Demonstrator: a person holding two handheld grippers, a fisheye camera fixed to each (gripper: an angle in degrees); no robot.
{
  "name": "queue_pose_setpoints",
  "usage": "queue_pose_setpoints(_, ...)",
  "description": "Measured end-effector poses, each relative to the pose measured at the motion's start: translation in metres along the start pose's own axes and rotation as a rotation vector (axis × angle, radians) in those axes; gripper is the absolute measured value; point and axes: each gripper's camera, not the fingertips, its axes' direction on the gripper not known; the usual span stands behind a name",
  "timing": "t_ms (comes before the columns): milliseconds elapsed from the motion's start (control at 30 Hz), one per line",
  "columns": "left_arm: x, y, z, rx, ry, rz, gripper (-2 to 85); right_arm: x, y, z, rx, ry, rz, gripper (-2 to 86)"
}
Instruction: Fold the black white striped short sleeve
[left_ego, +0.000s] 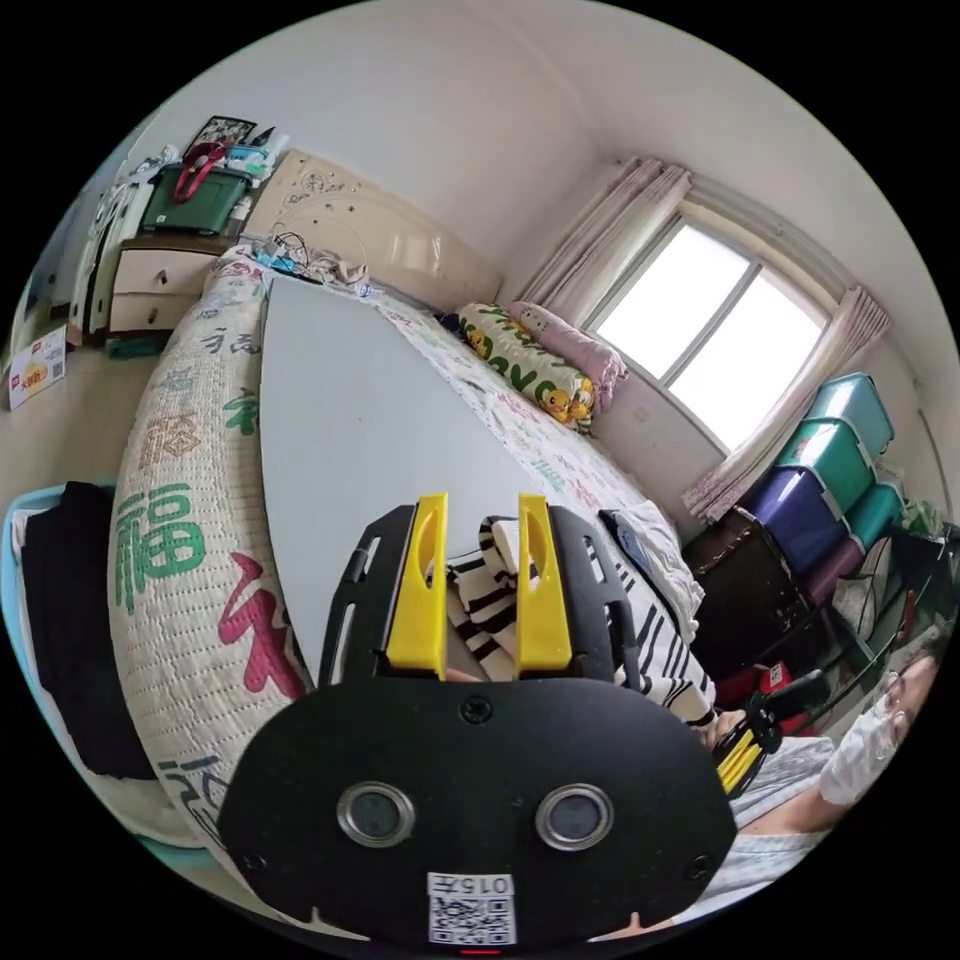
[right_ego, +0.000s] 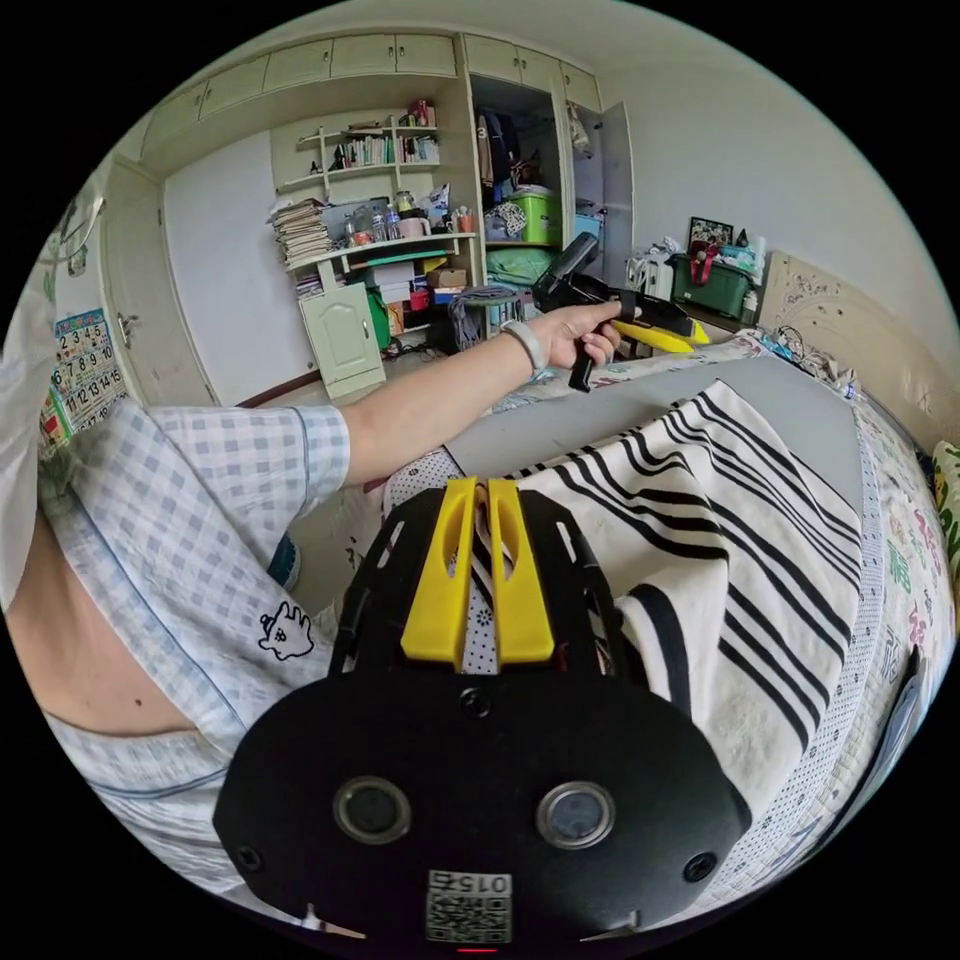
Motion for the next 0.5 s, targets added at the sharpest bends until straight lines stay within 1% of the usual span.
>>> queue_pose_setpoints(67, 0.027, -0.01, 0.036, -0.113, -0.031, 0.054, 10.3, -0.008, -0.004, 0.005, 0.001, -0.01, -0.012, 1.1)
queue_pose_setpoints(100, 0.034, -0.012, 0.044, -0.137, -0.05, 0.071, 9.8, -0.009, -0.004, 0.007, 0.001, -0.003, -0.011, 1.2)
queue_pose_setpoints(167, 0.059, -0.017, 0.066, -0.186, -0.147, 0.132, 7.4, -0.015, -0.005, 0.009, -0.004, 0.017, -0.018, 1.6)
queue_pose_setpoints(233, 0.072, -0.021, 0.07, -0.201, -0.182, 0.162, 4.6, -0.019, -0.005, 0.004, -0.006, 0.025, -0.034, 2.4)
queue_pose_setpoints(267, 0.078, -0.025, 0.069, -0.196, -0.171, 0.177, 3.2, -0.022, -0.005, -0.005, -0.008, 0.039, -0.055, 3.3)
queue_pose_setpoints(367, 0.085, -0.035, 0.059, -0.167, -0.146, 0.178, 1.7, -0.029, -0.004, -0.034, -0.004, 0.083, -0.121, 6.3)
queue_pose_setpoints(500, 0.092, -0.051, 0.054, -0.16, -0.125, 0.168, 1.1, -0.04, -0.007, -0.037, -0.049, 0.156, -0.167, 8.4)
